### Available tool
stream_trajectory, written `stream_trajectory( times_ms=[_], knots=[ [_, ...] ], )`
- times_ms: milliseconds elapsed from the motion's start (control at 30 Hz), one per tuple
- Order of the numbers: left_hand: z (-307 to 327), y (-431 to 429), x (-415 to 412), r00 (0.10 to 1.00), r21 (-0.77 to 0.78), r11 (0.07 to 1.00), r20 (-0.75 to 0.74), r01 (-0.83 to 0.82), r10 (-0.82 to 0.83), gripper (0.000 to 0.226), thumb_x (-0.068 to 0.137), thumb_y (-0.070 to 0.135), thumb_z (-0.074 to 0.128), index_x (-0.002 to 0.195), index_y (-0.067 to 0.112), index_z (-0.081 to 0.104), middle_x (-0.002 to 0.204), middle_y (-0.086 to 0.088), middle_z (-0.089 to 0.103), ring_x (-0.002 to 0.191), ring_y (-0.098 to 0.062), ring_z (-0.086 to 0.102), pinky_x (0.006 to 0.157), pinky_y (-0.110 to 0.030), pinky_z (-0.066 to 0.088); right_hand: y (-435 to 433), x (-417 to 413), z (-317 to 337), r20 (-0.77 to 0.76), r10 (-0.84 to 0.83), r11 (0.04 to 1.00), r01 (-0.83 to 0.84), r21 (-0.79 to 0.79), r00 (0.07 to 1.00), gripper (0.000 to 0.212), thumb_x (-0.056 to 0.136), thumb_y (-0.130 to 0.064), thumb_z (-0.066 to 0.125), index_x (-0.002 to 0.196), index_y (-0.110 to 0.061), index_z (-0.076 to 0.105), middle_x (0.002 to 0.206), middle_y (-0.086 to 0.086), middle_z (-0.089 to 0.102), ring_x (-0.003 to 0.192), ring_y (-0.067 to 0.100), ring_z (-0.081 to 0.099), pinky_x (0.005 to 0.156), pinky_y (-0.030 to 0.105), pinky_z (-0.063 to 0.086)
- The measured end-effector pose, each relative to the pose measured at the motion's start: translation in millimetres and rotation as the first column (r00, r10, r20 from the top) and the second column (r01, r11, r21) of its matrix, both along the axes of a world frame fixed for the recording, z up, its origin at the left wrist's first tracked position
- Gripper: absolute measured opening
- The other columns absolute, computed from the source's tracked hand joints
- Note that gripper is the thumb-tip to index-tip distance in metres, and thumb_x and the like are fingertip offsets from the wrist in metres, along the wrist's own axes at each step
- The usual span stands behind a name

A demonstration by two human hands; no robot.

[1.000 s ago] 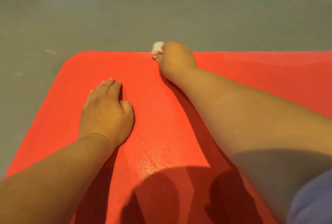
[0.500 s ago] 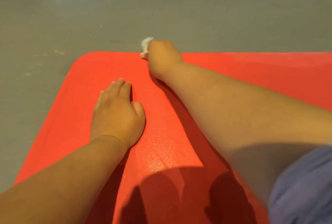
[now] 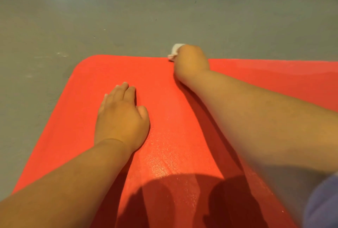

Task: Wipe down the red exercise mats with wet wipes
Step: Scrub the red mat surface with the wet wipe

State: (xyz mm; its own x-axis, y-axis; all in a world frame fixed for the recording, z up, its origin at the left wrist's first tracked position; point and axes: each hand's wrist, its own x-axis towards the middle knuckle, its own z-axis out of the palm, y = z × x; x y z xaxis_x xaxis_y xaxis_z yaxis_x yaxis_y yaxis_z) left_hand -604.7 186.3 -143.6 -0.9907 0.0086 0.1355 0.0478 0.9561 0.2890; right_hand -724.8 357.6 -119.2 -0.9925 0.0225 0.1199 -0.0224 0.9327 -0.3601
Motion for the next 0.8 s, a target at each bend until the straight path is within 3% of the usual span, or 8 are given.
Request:
stream_trajectory(
  times_ms=[100, 200, 400, 533, 567, 633, 733, 800],
  knots=[
    [0.3, 1.7, -0.4, 1.0, -0.003, 1.0, -0.002, 0.007, -0.007, 0.068, 0.076, 0.029, 0.028, 0.139, 0.01, 0.044, 0.151, -0.009, 0.035, 0.141, -0.024, 0.028, 0.119, -0.04, 0.014, -44.8, 6.1, 0.1, -0.037, 0.186, 0.982, -0.187, -0.014, 0.982, 0.014, 0.092, -0.019, 0.05, 0.093, -0.016, 0.064, 0.105, 0.015, 0.068, 0.099, 0.033, 0.061, 0.074, 0.033, 0.042],
    [0.9, 0.2, 0.6, 0.998, 0.007, 0.999, -0.016, 0.053, -0.053, 0.065, 0.077, 0.028, 0.03, 0.139, 0.017, 0.046, 0.154, -0.004, 0.032, 0.141, -0.022, 0.028, 0.117, -0.043, 0.017, -35.5, 7.9, 3.0, -0.063, 0.223, 0.974, -0.22, 0.053, 0.973, 0.022, 0.089, -0.014, 0.049, 0.102, -0.013, 0.066, 0.104, 0.016, 0.068, 0.098, 0.035, 0.061, 0.07, 0.032, 0.04],
    [8.5, 4.0, 2.3, 0.985, -0.04, 0.985, 0.057, 0.166, -0.164, 0.065, 0.079, 0.032, 0.025, 0.141, 0.027, 0.045, 0.152, 0.006, 0.035, 0.142, -0.017, 0.028, 0.118, -0.043, 0.016, 108.9, 25.2, 10.1, -0.074, -0.133, 0.971, 0.145, 0.188, 0.988, 0.016, 0.085, -0.006, 0.052, 0.092, -0.008, 0.066, 0.101, 0.023, 0.067, 0.095, 0.039, 0.061, 0.076, 0.038, 0.046],
    [16.9, 32.1, -2.6, 0.989, -0.134, 0.984, 0.107, 0.114, -0.1, 0.056, 0.082, 0.039, 0.028, 0.127, 0.017, 0.054, 0.134, -0.017, 0.05, 0.126, -0.036, 0.046, 0.105, -0.059, 0.033, 155.0, 40.7, 3.5, -0.04, -0.28, 0.954, 0.282, 0.104, 0.959, 0.017, 0.086, -0.006, 0.052, 0.096, -0.011, 0.065, 0.105, 0.018, 0.067, 0.1, 0.035, 0.061, 0.082, 0.036, 0.045],
    [17.2, 53.1, -4.1, 0.99, -0.142, 0.986, 0.125, 0.089, -0.071, 0.052, 0.085, 0.044, 0.029, 0.123, 0.018, 0.053, 0.129, -0.022, 0.05, 0.123, -0.039, 0.045, 0.103, -0.063, 0.033, 147.9, 39.4, 0.6, -0.036, -0.258, 0.961, 0.26, 0.096, 0.965, 0.015, 0.089, -0.009, 0.052, 0.097, -0.008, 0.064, 0.105, 0.018, 0.067, 0.102, 0.035, 0.061, 0.083, 0.036, 0.045],
    [6.0, 91.0, -3.4, 0.986, -0.124, 0.989, 0.15, 0.086, -0.067, 0.052, 0.087, 0.05, 0.033, 0.131, 0.026, 0.046, 0.141, -0.022, 0.038, 0.136, -0.036, 0.03, 0.109, -0.064, 0.019, 120.9, 36.3, -5.8, -0.054, -0.149, 0.985, 0.153, 0.076, 0.987, 0.015, 0.092, -0.015, 0.051, 0.097, -0.008, 0.063, 0.104, 0.018, 0.068, 0.101, 0.034, 0.061, 0.079, 0.035, 0.044],
    [-4.6, 109.2, -8.4, 0.988, -0.09, 0.986, 0.085, 0.14, -0.132, 0.058, 0.086, 0.051, 0.033, 0.14, 0.031, 0.037, 0.156, -0.007, 0.024, 0.143, -0.03, 0.018, 0.113, -0.057, 0.011, 100.8, 40.8, -9.2, -0.074, 0.078, 0.979, -0.062, 0.192, 0.994, 0.018, 0.09, -0.02, 0.051, 0.096, -0.014, 0.067, 0.102, 0.014, 0.069, 0.097, 0.034, 0.062, 0.071, 0.034, 0.042],
    [-8.1, 100.0, -12.4, 0.982, -0.08, 0.98, 0.063, 0.183, -0.178, 0.057, 0.088, 0.049, 0.03, 0.143, 0.032, 0.033, 0.158, 0.006, 0.019, 0.145, -0.022, 0.015, 0.113, -0.057, 0.008, 120.7, 43.0, 0.0, -0.066, 0.074, 0.974, -0.057, 0.221, 0.995, 0.018, 0.087, -0.017, 0.051, 0.097, -0.015, 0.067, 0.103, 0.014, 0.068, 0.098, 0.034, 0.061, 0.071, 0.034, 0.042]
  ],
)
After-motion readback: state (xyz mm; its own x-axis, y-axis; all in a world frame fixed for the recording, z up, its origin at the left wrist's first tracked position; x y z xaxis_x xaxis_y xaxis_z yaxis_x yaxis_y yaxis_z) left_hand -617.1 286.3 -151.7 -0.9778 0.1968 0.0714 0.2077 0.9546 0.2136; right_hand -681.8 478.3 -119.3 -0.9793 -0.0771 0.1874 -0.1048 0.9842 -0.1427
